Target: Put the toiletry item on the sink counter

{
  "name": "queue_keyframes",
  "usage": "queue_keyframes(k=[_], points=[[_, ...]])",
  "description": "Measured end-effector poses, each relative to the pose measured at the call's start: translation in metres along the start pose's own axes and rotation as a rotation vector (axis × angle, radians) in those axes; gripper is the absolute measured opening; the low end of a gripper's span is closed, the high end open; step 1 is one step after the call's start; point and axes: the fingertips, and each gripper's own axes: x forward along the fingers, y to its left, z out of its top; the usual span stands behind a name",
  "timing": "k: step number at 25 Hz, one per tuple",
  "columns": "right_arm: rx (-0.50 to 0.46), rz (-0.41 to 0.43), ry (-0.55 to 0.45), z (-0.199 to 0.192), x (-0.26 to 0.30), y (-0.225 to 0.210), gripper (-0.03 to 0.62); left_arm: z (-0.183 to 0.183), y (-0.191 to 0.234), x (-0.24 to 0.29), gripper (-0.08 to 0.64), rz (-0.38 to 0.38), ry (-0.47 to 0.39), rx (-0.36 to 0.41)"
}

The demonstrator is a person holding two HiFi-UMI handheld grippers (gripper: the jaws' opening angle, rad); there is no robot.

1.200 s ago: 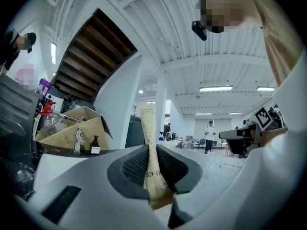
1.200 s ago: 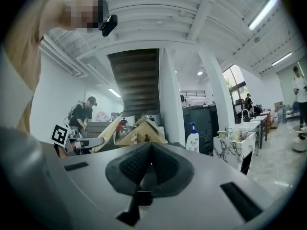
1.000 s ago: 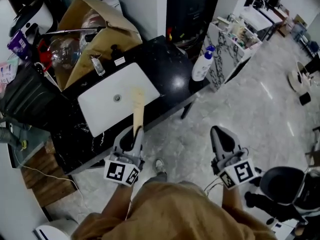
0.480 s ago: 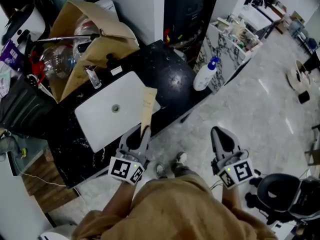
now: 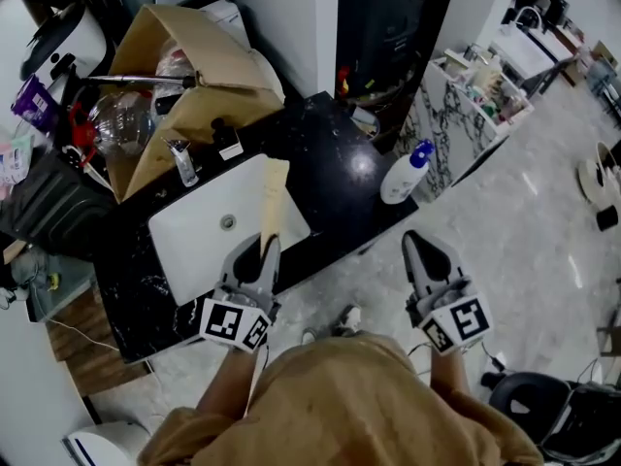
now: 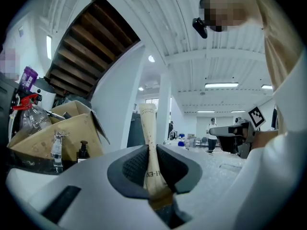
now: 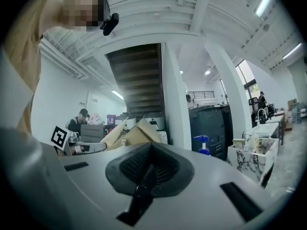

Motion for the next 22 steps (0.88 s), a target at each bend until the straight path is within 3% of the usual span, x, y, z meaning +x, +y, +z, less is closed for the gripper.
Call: queue_keyframes(k=[9, 15, 22], points=[[0.048, 0.054, 0.024, -0.013, 0.019, -0.049, 0.004, -0.011, -0.007, 0.040, 0.048, 0.069, 0.031, 0.003], [0.057, 0.098, 0.020, -0.016, 0.030, -0.050, 0.005, -0.023, -0.002, 0.059, 0.048, 0.090, 0.094, 0.020], [0.067, 0.090, 0.025, -0.021, 0.022, -0.057, 0.004, -0.032, 0.004, 0.092, 0.048, 0.073, 0.114, 0.052]])
